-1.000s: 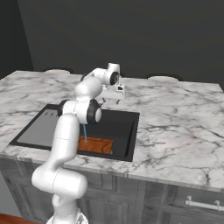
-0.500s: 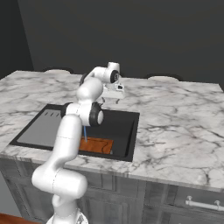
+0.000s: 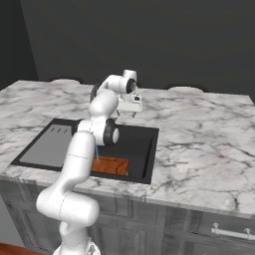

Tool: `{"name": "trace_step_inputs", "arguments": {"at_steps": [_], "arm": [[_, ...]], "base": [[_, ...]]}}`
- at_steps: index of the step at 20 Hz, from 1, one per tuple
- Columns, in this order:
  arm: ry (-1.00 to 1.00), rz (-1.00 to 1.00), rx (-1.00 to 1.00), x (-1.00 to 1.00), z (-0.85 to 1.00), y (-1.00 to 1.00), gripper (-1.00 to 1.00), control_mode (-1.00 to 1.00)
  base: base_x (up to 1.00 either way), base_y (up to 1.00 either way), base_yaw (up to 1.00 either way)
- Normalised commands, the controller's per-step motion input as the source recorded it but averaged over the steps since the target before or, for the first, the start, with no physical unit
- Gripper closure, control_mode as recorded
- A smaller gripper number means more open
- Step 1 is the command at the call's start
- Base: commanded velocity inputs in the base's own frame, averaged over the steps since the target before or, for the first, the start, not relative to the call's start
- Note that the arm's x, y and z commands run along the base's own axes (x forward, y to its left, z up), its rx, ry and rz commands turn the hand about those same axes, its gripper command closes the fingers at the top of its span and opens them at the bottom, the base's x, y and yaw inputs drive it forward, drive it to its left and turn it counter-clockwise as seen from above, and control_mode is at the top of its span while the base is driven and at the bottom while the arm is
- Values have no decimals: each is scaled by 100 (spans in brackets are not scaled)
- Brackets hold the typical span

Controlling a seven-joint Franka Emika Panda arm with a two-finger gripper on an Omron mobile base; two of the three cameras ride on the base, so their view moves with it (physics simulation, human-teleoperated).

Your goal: Turn on the sink faucet with hot water and rinse the cutting board for ten seconds, then turn off the faucet. Push the cutting board to reach the water if necessary.

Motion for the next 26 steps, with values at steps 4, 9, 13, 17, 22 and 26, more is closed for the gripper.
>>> {"name": "trace_step_inputs", "arguments": {"at_steps": [4,9,13,17,22,26], "arm": [[0,0,0,0,0,0,-100,-100],[0,0,0,0,0,0,-100,-100],[0,0,0,0,0,0,-100,-100],[0,0,0,0,0,0,-100,-100],[0,0,0,0,0,0,-100,-100],[0,0,0,0,0,0,-100,-100]], "base": [[0,0,0],[0,0,0],[0,0,0],[0,0,0],[0,0,0],[0,0,0]]}}
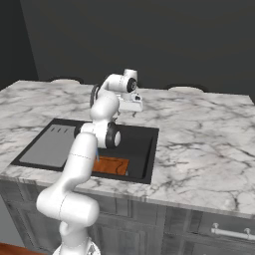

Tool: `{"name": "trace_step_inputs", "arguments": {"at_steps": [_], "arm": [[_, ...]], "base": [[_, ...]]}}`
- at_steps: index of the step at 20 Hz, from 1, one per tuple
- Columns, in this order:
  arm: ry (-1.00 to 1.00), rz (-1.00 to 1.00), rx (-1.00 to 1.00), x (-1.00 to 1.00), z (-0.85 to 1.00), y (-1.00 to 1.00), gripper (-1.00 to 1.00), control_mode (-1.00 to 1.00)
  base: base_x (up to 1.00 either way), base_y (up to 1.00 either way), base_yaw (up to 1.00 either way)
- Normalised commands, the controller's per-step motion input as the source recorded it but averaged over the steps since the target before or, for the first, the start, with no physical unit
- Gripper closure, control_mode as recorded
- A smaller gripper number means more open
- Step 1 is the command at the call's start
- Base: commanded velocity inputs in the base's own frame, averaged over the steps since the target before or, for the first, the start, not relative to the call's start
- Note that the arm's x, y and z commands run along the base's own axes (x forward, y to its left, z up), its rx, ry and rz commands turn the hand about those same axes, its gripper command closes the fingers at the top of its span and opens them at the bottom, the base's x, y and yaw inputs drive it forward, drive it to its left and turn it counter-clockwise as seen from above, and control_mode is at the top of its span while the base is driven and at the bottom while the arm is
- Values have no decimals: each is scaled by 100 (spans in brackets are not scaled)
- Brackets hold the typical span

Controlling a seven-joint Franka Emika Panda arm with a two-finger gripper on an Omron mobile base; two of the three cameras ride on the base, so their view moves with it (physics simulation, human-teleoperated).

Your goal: Turn on the sink faucet with hot water and rinse the cutting board for ten seconds, then turn off the faucet. Push the cutting board to reach the water if necessary.

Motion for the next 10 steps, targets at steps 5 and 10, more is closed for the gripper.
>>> {"name": "trace_step_inputs", "arguments": {"at_steps": [5,10], "arm": [[0,0,0,0,0,0,-100,-100],[0,0,0,0,0,0,-100,-100]], "base": [[0,0,0],[0,0,0]]}}
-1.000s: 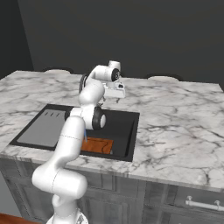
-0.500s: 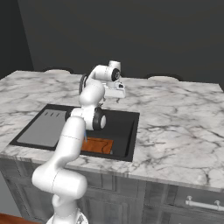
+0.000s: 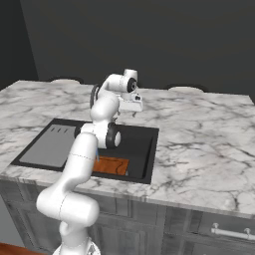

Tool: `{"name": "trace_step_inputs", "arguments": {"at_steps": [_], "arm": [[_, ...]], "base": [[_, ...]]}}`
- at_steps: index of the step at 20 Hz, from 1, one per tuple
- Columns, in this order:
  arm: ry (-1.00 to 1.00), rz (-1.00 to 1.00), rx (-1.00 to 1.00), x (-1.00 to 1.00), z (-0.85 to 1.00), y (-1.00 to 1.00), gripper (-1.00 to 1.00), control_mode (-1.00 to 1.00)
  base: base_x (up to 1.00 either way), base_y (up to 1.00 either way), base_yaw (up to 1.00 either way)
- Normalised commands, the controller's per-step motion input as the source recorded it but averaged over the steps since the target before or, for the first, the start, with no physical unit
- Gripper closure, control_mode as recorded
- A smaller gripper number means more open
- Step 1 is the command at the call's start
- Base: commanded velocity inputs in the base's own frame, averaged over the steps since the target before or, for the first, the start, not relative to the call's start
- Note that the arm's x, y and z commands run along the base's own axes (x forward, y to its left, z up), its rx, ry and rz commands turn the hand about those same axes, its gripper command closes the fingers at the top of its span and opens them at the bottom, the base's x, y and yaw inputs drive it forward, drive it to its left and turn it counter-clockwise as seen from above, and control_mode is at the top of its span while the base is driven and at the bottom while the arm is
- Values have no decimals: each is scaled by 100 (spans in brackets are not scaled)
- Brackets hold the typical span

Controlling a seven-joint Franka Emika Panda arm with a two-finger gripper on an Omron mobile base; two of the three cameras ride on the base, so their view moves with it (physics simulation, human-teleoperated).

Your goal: Turn on the sink faucet with hot water and rinse the cutting board for ten seconds, then turn off the faucet. Push the cutting board to reach the water if necessary.

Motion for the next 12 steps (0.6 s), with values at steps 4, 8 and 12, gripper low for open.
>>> {"name": "trace_step_inputs", "arguments": {"at_steps": [4,8,12], "arm": [[0,0,0,0,0,0,-100,-100],[0,0,0,0,0,0,-100,-100],[0,0,0,0,0,0,-100,-100]], "base": [[0,0,0],[0,0,0],[0,0,0]]}}
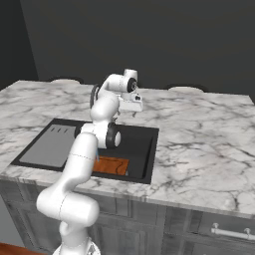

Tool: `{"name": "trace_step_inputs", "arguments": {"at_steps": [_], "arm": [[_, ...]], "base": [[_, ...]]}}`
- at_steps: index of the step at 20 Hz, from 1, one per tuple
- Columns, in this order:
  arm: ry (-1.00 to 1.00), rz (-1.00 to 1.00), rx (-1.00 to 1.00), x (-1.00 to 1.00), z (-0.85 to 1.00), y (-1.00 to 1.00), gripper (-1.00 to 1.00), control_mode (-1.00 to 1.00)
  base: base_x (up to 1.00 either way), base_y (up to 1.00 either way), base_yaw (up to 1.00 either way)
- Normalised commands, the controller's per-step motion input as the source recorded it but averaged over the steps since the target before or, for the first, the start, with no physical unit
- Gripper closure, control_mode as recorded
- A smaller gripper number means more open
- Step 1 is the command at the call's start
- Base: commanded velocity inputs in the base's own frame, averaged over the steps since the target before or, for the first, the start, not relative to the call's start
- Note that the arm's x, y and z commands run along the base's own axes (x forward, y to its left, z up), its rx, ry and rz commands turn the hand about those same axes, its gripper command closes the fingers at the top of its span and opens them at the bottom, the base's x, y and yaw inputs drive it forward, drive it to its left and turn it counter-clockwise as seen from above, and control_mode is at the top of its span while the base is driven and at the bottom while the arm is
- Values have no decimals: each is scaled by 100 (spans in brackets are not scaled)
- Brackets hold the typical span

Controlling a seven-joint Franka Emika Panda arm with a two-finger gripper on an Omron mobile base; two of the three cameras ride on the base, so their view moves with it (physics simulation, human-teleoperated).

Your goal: Turn on the sink faucet with hot water and rinse the cutting board for ten seconds, then turn off the faucet. Push the cutting board to reach the water if necessary.

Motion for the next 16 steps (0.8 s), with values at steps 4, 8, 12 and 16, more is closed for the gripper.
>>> {"name": "trace_step_inputs", "arguments": {"at_steps": [4,8,12,16], "arm": [[0,0,0,0,0,0,-100,-100],[0,0,0,0,0,0,-100,-100],[0,0,0,0,0,0,-100,-100],[0,0,0,0,0,0,-100,-100]], "base": [[0,0,0],[0,0,0],[0,0,0],[0,0,0]]}}
